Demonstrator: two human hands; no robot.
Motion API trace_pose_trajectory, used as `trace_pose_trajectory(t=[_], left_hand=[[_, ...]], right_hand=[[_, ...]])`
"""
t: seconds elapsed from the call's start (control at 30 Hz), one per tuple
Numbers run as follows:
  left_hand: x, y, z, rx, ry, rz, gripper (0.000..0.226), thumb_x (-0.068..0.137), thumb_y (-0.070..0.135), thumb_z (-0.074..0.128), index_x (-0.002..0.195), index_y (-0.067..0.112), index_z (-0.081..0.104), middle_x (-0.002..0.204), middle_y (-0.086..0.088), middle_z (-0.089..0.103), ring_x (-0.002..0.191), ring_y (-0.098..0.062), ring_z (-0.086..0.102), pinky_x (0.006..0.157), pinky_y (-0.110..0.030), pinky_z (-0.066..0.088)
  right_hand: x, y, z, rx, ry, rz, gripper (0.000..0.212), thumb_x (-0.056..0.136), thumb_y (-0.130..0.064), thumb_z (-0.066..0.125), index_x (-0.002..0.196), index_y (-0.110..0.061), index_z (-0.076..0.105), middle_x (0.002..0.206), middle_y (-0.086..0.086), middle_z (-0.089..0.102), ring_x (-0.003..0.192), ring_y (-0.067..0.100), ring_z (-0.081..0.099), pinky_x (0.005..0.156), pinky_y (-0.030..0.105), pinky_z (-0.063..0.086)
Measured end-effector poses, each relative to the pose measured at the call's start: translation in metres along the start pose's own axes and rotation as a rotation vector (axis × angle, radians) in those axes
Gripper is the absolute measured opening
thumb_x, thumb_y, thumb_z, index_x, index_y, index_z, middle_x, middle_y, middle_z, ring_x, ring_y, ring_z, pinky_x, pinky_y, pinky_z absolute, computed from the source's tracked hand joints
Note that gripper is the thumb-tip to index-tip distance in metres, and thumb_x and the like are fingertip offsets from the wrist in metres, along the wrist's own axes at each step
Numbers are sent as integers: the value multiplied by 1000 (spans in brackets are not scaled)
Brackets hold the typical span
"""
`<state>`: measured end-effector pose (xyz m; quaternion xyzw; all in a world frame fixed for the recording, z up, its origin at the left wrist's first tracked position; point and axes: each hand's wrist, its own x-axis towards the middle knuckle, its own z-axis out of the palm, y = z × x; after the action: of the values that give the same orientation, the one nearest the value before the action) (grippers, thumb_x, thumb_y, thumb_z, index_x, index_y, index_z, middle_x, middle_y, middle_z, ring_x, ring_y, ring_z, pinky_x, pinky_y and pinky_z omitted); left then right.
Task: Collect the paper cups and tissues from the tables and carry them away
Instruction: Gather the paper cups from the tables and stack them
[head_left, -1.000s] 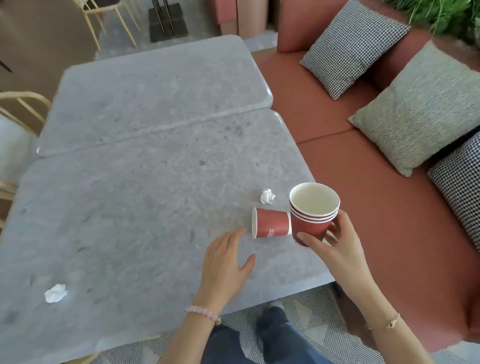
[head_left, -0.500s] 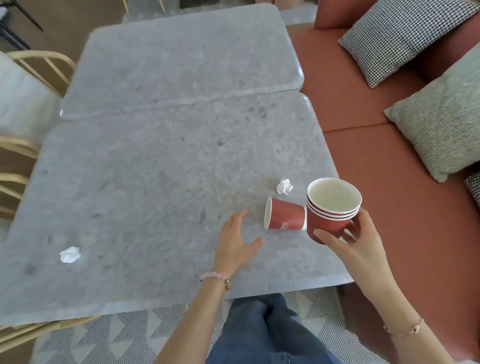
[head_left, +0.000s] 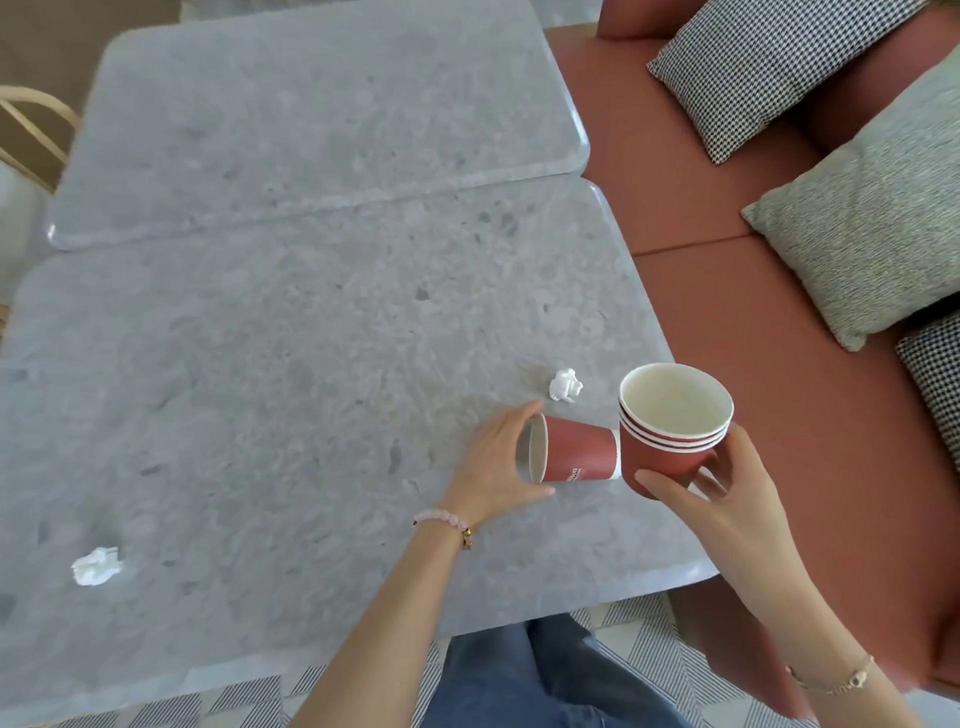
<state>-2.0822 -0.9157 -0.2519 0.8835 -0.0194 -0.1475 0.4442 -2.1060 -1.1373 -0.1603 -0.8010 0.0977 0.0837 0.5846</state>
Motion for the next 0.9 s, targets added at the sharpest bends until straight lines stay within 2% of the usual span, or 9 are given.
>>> trace_pose_trajectory(t=[0.2, 0.3, 0.4, 0.63, 0.8, 0.9], left_hand=[[-4, 11, -5, -73, 40, 12, 86, 65, 24, 82, 138, 23, 36, 131, 14, 42, 124, -9, 39, 103, -19, 26], [-10, 21, -12, -159, 97, -2, 85, 63, 25, 84, 135, 24, 38, 129, 14, 44, 122, -5, 41, 97, -10, 27], [-17, 32, -22, -234, 159, -17, 88, 61, 26, 86, 133, 32, 36, 127, 13, 46, 118, 0, 43, 94, -7, 30], [-31, 58, -50, -448, 262, 21, 83, 61, 22, 85, 129, 41, 39, 124, 17, 51, 108, 7, 51, 83, -3, 38], [-37, 71, -75, -476, 348, 63, 85, 56, 31, 84, 129, 42, 40, 124, 20, 53, 113, 3, 52, 91, -10, 40], [-40, 76, -88, -491, 403, 84, 86, 56, 33, 84, 129, 42, 40, 124, 20, 55, 114, 1, 52, 94, -14, 41]], right_hand=[[-2, 1, -1, -10, 14, 27, 62, 64, -22, 85, 113, -43, 52, 106, -24, 65, 101, -6, 60, 84, 19, 44], [-3, 0, -1, -20, 12, 31, 60, 63, -26, 84, 109, -46, 51, 105, -26, 64, 101, -7, 59, 82, 17, 43], [-4, -1, -1, -28, 8, 34, 61, 65, -24, 85, 105, -52, 48, 105, -25, 63, 100, -9, 58, 80, 16, 42], [1, -10, 7, -6, 2, -29, 61, 66, -14, 84, 108, -41, 50, 106, -21, 62, 98, -9, 58, 77, 13, 43], [2, -15, 16, 22, -38, -57, 63, 68, -11, 83, 112, -41, 49, 111, -19, 60, 103, -2, 57, 77, 14, 43], [4, -14, 23, 31, -81, -46, 65, 68, -11, 82, 120, -32, 49, 114, -13, 60, 104, 0, 57, 75, 13, 43]])
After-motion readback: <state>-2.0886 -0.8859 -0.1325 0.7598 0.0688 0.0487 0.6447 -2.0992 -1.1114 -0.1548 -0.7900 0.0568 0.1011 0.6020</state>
